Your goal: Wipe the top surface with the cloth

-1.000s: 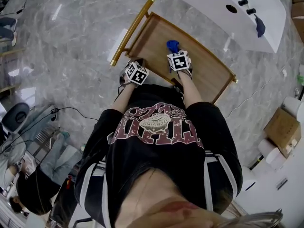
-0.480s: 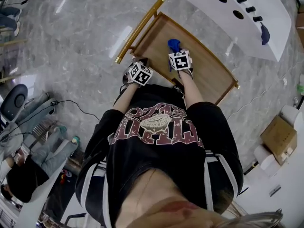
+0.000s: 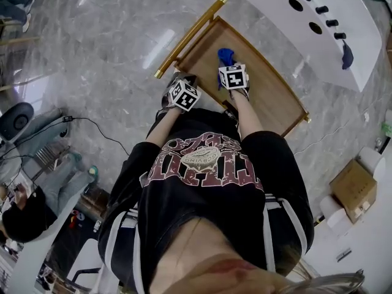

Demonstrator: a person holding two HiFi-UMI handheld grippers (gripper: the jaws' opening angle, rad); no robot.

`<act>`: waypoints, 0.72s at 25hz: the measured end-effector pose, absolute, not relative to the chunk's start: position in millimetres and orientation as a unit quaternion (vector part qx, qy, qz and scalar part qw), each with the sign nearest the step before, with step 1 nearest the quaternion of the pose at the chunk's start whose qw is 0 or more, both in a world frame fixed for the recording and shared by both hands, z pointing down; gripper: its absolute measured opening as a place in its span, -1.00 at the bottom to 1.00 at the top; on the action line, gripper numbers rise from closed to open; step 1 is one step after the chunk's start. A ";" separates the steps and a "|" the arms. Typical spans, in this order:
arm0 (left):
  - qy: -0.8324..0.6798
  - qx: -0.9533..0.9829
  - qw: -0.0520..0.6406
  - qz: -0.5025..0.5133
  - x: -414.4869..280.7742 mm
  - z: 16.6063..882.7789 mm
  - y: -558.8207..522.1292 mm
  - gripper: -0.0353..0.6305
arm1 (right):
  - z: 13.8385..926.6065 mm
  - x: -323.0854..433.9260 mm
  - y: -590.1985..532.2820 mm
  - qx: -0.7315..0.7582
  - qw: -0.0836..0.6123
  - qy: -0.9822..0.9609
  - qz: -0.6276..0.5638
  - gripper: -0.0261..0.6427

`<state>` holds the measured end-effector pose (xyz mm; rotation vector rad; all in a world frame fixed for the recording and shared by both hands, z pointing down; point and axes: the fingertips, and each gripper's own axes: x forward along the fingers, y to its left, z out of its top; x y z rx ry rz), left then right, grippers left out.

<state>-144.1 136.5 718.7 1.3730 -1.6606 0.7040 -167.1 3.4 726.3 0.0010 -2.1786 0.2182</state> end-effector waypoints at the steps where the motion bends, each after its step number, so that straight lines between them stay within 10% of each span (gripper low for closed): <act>1: -0.663 0.549 0.423 0.281 -143.4 718.5 136.6 -0.75 | 726.1 -169.5 5.0 -0.003 0.458 -0.885 0.087 -0.73; 18: -0.700 0.507 0.455 0.215 -169.3 716.6 146.5 -0.75 | 724.0 -225.8 45.3 -0.054 0.451 -0.888 0.069 -0.73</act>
